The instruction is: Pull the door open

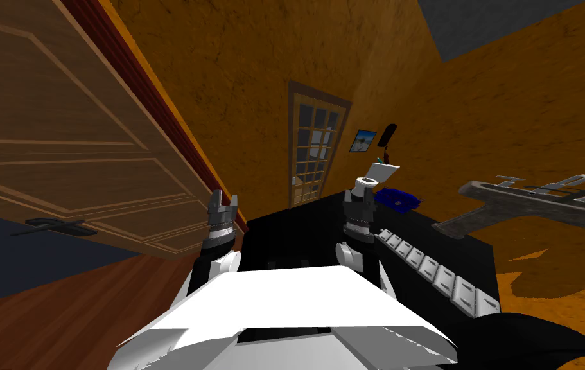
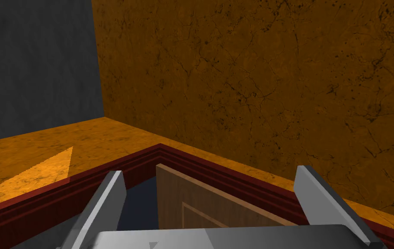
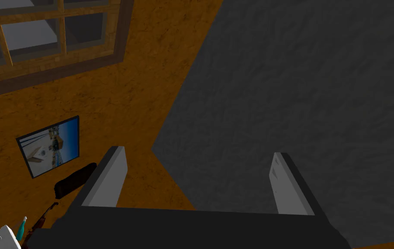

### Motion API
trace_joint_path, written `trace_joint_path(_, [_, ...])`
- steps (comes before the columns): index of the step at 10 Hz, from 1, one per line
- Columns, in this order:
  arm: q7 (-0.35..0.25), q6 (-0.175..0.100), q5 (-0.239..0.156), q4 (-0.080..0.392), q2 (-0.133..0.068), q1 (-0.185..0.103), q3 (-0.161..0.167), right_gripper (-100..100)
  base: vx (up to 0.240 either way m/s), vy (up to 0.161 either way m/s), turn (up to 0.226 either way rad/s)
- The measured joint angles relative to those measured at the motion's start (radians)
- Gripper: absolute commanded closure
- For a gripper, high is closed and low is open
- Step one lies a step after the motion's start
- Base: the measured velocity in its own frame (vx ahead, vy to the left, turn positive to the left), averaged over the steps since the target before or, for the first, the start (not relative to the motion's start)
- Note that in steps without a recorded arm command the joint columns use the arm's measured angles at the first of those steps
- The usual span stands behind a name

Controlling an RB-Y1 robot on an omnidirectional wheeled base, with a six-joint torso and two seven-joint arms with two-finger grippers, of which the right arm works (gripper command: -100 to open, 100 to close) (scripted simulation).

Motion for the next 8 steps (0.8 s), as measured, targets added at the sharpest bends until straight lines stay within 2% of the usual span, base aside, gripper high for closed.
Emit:
trace_joint_path(2, [0.030, -0.004, 0.014, 0.039, -0.012, -0.018, 0.004, -100, 0.108, 0.005, 0.011])
trace_joint_path(4, [0.058, -0.017, 0.021, 0.085, -0.034, -0.033, -0.006, -100, 0.117, 0.015, 0.009])
trace_joint_path(8, [0.119, -0.037, 0.045, 0.163, -0.057, -0.055, -0.004, -100, 0.096, 0.006, 0.009])
